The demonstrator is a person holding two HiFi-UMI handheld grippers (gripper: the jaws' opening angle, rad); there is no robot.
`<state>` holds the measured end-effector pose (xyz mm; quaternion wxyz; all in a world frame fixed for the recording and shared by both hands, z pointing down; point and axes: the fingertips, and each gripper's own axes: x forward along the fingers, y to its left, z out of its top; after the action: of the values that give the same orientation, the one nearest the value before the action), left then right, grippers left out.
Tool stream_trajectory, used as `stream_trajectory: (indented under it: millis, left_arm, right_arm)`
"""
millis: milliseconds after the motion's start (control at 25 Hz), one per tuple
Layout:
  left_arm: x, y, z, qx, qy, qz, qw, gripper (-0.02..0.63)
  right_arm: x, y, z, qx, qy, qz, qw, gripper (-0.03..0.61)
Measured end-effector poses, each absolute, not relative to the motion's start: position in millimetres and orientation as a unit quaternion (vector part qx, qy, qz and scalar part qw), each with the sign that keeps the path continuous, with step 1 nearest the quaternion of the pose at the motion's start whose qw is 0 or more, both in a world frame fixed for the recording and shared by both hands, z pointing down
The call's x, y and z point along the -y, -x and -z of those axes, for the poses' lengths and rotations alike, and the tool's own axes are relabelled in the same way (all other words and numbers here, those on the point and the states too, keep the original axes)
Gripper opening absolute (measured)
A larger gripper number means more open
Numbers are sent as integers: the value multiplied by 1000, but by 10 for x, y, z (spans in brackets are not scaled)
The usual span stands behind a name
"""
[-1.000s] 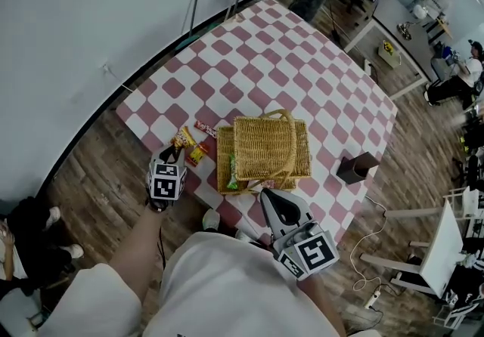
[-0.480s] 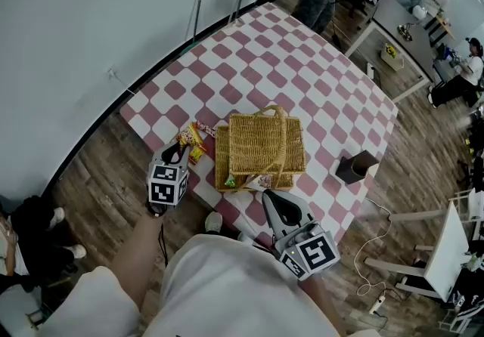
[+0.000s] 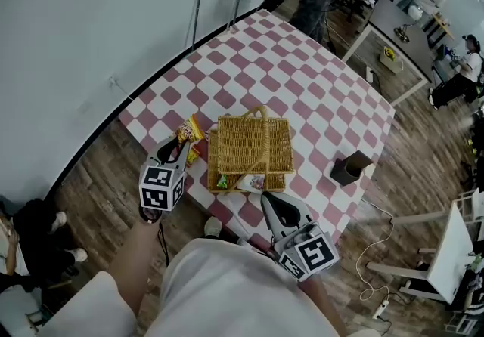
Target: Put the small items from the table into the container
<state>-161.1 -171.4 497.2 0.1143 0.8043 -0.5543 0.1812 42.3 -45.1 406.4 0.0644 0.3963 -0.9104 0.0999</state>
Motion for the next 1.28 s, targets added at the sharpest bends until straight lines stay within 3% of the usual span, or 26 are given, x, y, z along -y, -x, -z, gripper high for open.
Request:
stream_trajectory:
  millis: [520, 1280]
  left_arm:
    - [1662, 1053, -4348, 523, -835, -162, 60, 86]
    - [1762, 232, -4382, 407, -887, -215, 25, 84]
  right_arm:
    - [442, -682, -4005, 911, -398, -96, 50, 14]
    - [567, -965, -4024, 897, -428, -98, 48, 14]
